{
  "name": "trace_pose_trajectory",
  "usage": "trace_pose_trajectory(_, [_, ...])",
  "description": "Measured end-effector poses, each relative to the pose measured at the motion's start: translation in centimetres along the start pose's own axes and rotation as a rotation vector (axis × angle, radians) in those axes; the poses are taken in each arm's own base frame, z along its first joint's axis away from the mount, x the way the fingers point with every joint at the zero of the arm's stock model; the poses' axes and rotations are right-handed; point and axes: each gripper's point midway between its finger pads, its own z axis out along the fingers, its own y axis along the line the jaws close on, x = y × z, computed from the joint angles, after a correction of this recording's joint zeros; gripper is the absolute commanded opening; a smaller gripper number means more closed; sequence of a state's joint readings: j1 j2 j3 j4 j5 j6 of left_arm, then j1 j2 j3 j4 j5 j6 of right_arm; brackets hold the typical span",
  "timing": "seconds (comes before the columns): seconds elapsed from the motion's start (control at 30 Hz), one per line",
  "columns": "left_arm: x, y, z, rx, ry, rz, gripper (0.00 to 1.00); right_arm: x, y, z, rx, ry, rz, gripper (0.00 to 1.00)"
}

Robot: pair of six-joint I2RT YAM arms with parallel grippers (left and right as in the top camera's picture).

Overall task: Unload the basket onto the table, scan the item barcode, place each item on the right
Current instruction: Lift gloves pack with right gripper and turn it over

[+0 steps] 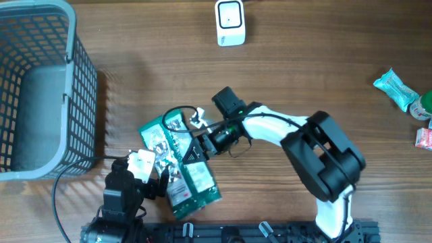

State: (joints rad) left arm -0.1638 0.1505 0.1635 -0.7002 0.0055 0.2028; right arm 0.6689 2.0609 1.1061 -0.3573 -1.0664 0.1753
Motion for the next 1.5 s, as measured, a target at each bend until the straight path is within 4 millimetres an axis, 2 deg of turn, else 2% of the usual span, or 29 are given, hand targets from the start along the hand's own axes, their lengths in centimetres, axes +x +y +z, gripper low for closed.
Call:
trace_pose_trajectory(0.03, [0.0, 0.0, 0.0, 0.000, 0.000, 0.000, 1.00, 0.1, 0.1, 0.2, -0.036, 0.011, 0.037, 0.97])
trace_pose_trajectory(0.07, [0.0, 0.0, 0.0, 0.000, 0.000, 0.000, 1.00, 0.4, 0.2, 0.3, -0.073, 0.028, 0.080, 0.84])
trace_pose_trajectory(0.1, [0.0, 0.0, 0.0, 0.000, 0.000, 0.000, 1.00, 0.9, 0.3, 0.5, -0.091, 0.046, 0.118, 0.62])
trace_pose_trajectory(0.13, [0.0, 0.0, 0.0, 0.000, 0.000, 0.000, 1.00, 1.2, 0.0, 0.8, -0.084, 0.057, 0.144, 0.07])
trace_pose_trajectory(0.17, [0.0, 0.0, 0.0, 0.000, 0.000, 0.000, 1.00, 1.5, -0.2, 1.1, -0.080, 0.071, 0.176, 0.04])
trace_pose_trajectory(0.23, [0.0, 0.0, 0.0, 0.000, 0.000, 0.000, 1.00, 2.6, -1.8, 2.2, -0.010, 0.094, 0.238, 0.04])
trace_pose_trajectory(0.33, [0.0, 0.0, 0.0, 0.000, 0.000, 0.000, 1.00, 2.2, -2.2, 2.3, 0.009, 0.080, 0.235, 0.04])
trace_pose_trajectory(0.43, [0.0, 0.0, 0.0, 0.000, 0.000, 0.000, 1.00, 1.5, -3.1, 1.1, 0.025, 0.040, 0.254, 0.05])
trace_pose_trajectory(0.5, [0.0, 0.0, 0.0, 0.000, 0.000, 0.000, 1.00, 0.7, -4.6, -1.2, 0.070, -0.016, 0.297, 0.05])
trace_pose_trajectory(0.57, [0.0, 0.0, 0.0, 0.000, 0.000, 0.000, 1.00, 0.0, -7.6, -6.5, 0.155, -0.125, 0.397, 0.05])
trace_pose_trajectory(0.63, [0.0, 0.0, 0.0, 0.000, 0.000, 0.000, 1.00, 0.1, -9.1, -10.1, 0.218, -0.186, 0.415, 0.05])
trace_pose_trajectory(0.67, [0.0, 0.0, 0.0, 0.000, 0.000, 0.000, 1.00, 0.4, -9.4, -10.8, 0.244, -0.189, 0.397, 0.05])
trace_pose_trajectory(0.83, [0.0, 0.0, 0.0, 0.000, 0.000, 0.000, 1.00, 1.2, -8.0, -11.4, 0.321, -0.147, 0.233, 0.04])
trace_pose_trajectory(0.87, [0.0, 0.0, 0.0, 0.000, 0.000, 0.000, 1.00, 1.6, -7.1, -11.9, 0.335, -0.141, 0.199, 0.05])
trace_pose_trajectory(0.93, [0.0, 0.0, 0.0, 0.000, 0.000, 0.000, 1.00, 3.7, -4.0, -13.2, 0.353, -0.082, 0.095, 0.05])
trace_pose_trajectory(0.97, [0.0, 0.0, 0.0, 0.000, 0.000, 0.000, 1.00, 4.5, -2.9, -13.7, 0.360, -0.058, 0.055, 0.18])
trace_pose_trajectory(1.0, [0.0, 0.0, 0.0, 0.000, 0.000, 0.000, 1.00, 5.2, -2.1, -14.2, 0.382, -0.042, 0.014, 0.83])
trace_pose_trajectory(1.03, [0.0, 0.0, 0.0, 0.000, 0.000, 0.000, 1.00, 5.1, -2.0, -14.6, 0.404, -0.046, -0.033, 1.00])
trace_pose_trajectory(1.13, [0.0, 0.0, 0.0, 0.000, 0.000, 0.000, 1.00, 3.1, -3.2, -15.3, 0.479, -0.118, -0.042, 1.00])
trace_pose_trajectory(1.17, [0.0, 0.0, 0.0, 0.000, 0.000, 0.000, 1.00, 2.2, -4.4, -16.1, 0.555, -0.165, 0.005, 1.00])
trace_pose_trajectory(1.3, [0.0, 0.0, 0.0, 0.000, 0.000, 0.000, 1.00, 1.6, -6.2, -17.2, 0.663, -0.229, 0.140, 1.00])
trace_pose_trajectory(1.37, [0.0, 0.0, 0.0, 0.000, 0.000, 0.000, 1.00, 1.8, -7.4, -16.3, 0.692, -0.207, 0.183, 1.00])
trace_pose_trajectory(1.43, [0.0, 0.0, 0.0, 0.000, 0.000, 0.000, 1.00, 2.0, -9.2, -13.8, 0.705, -0.145, 0.207, 1.00])
trace_pose_trajectory(1.5, [0.0, 0.0, 0.0, 0.000, 0.000, 0.000, 1.00, 1.0, -8.8, -13.0, 0.703, -0.162, 0.179, 1.00])
